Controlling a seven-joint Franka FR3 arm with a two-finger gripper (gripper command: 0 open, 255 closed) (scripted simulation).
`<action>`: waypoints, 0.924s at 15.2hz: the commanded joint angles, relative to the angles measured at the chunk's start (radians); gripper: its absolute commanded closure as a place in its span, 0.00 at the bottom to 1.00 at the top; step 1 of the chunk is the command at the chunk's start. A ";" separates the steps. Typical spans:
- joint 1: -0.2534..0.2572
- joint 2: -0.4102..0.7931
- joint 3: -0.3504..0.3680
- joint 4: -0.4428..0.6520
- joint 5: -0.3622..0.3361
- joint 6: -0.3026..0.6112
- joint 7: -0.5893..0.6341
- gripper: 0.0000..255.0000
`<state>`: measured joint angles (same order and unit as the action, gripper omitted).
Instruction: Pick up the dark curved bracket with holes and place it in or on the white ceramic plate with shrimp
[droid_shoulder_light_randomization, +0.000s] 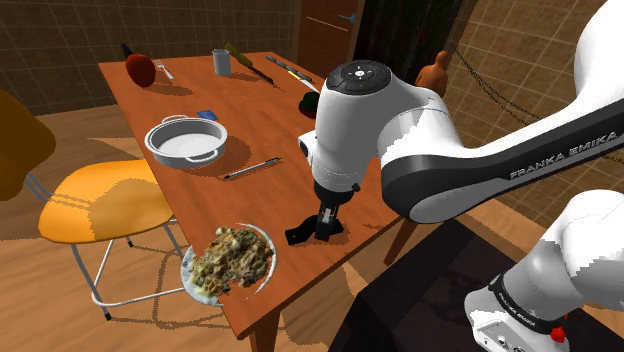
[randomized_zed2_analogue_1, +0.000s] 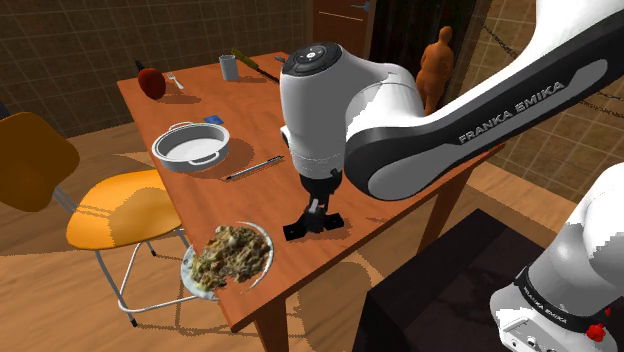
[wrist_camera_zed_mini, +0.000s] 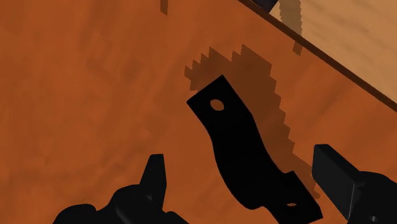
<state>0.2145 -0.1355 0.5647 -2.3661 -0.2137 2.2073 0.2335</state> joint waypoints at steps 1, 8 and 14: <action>-0.004 0.020 0.003 -0.010 -0.017 0.025 0.014 0.00; -0.010 0.043 0.002 -0.025 -0.041 0.058 0.030 0.00; -0.010 0.043 0.002 -0.025 -0.041 0.058 0.030 1.00</action>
<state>0.2045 -0.0923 0.5668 -2.3906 -0.2542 2.2655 0.2637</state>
